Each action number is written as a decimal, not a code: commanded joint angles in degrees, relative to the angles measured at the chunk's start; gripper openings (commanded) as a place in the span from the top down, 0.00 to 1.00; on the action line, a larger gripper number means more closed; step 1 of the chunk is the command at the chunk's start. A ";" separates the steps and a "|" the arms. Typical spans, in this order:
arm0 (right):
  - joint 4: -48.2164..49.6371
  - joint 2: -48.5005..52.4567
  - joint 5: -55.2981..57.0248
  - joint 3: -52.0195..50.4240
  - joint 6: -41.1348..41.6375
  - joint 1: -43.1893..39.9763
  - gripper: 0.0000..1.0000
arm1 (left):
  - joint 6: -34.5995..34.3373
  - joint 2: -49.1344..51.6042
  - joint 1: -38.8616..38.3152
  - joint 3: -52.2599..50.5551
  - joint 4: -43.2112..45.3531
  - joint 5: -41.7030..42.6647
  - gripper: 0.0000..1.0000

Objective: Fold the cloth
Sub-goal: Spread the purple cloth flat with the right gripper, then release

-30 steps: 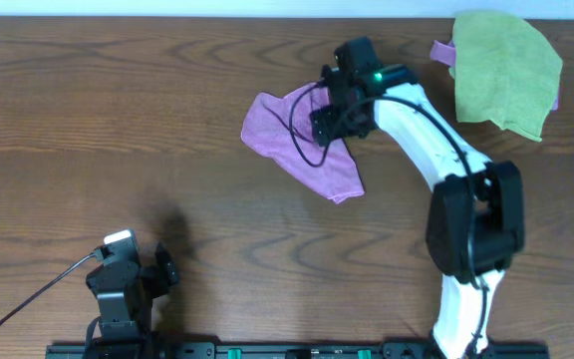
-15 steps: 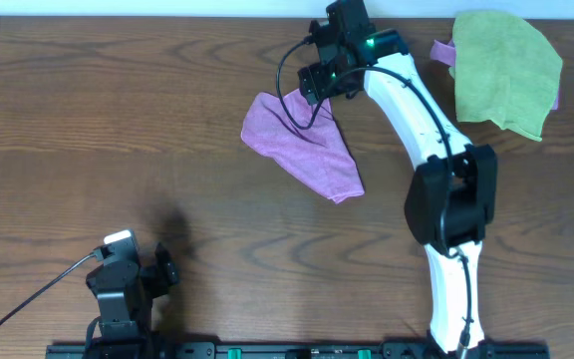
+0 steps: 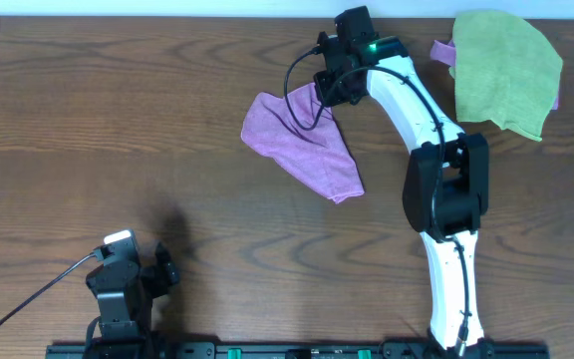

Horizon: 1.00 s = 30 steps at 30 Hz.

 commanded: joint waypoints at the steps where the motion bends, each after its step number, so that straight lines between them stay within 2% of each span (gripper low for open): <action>1: 0.22 -0.28 -1.25 1.11 0.17 1.53 0.98 | -0.42 -0.33 0.17 -0.46 -0.13 0.00 0.05; 12: 5.73 1.27 -0.63 1.11 1.31 2.97 0.99 | -0.39 -0.33 0.17 -0.48 -0.13 0.00 0.05; 30: 5.75 4.94 1.33 1.11 1.64 0.57 0.99 | -0.42 -0.33 0.17 -0.48 -0.13 0.00 0.05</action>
